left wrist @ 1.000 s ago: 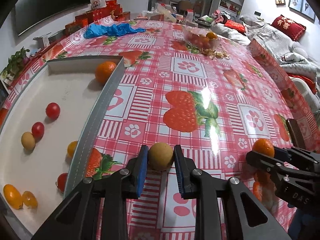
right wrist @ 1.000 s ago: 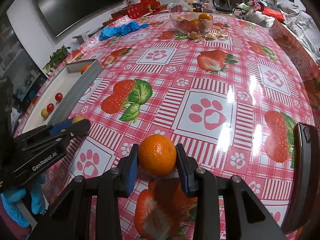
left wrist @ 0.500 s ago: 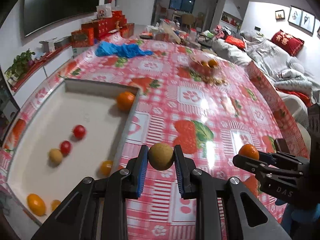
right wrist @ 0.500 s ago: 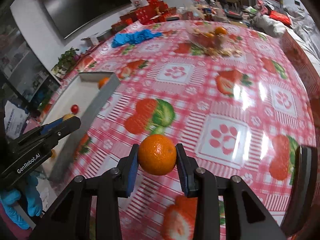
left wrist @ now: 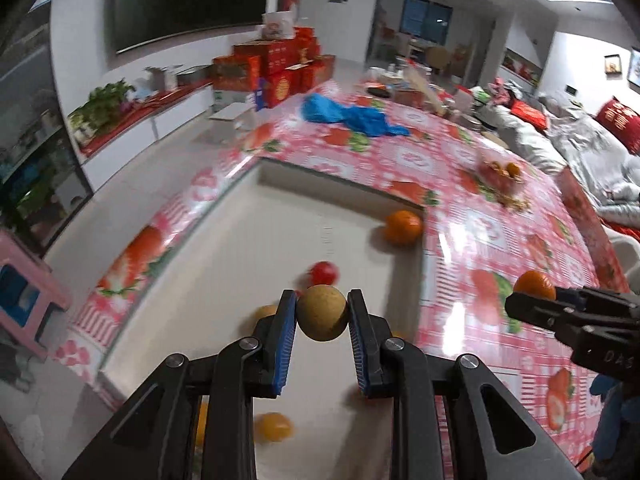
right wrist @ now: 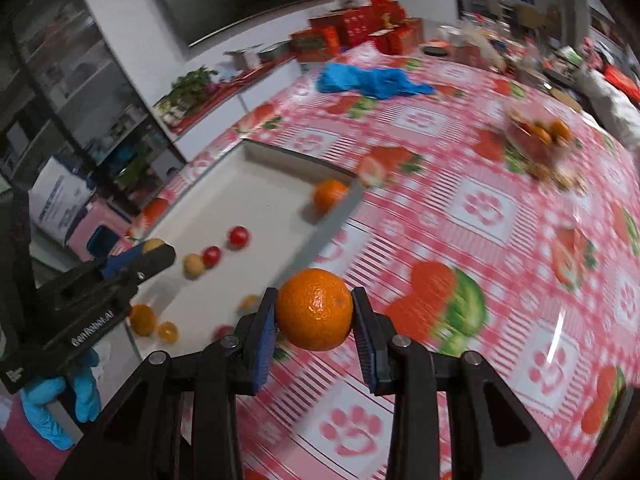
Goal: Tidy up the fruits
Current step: 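Carry the kiwi and orange over the white tray with both grippers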
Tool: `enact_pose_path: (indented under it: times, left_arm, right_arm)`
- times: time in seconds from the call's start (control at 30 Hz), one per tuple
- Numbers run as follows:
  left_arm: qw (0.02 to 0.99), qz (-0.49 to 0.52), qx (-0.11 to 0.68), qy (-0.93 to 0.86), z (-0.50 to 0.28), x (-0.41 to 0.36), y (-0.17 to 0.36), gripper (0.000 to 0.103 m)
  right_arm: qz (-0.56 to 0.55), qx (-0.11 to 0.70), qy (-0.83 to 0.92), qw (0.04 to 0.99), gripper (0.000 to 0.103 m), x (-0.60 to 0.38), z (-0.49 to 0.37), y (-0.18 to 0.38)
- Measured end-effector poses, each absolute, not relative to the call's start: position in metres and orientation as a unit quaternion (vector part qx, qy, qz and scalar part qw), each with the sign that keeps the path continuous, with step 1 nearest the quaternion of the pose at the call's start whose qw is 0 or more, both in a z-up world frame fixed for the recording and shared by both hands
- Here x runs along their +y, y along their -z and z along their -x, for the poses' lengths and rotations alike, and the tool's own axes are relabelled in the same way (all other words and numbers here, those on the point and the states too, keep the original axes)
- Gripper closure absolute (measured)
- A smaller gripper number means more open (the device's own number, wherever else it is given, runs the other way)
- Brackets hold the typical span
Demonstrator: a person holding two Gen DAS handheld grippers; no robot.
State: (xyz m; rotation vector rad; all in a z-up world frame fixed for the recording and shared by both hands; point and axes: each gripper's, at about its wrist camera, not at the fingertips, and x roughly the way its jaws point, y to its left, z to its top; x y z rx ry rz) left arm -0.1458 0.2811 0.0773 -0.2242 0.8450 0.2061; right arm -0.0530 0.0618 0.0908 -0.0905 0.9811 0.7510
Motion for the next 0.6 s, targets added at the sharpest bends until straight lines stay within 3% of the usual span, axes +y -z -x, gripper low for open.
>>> enact_pose_path:
  times: [0.6]
  left_arm:
    - [0.881,0.102,0.442,-0.132,0.138,0.316,-0.055,0.076]
  right_arm:
    - [0.099,0.482,-0.392,0.777,0.064,0.142,0.038,-0.092]
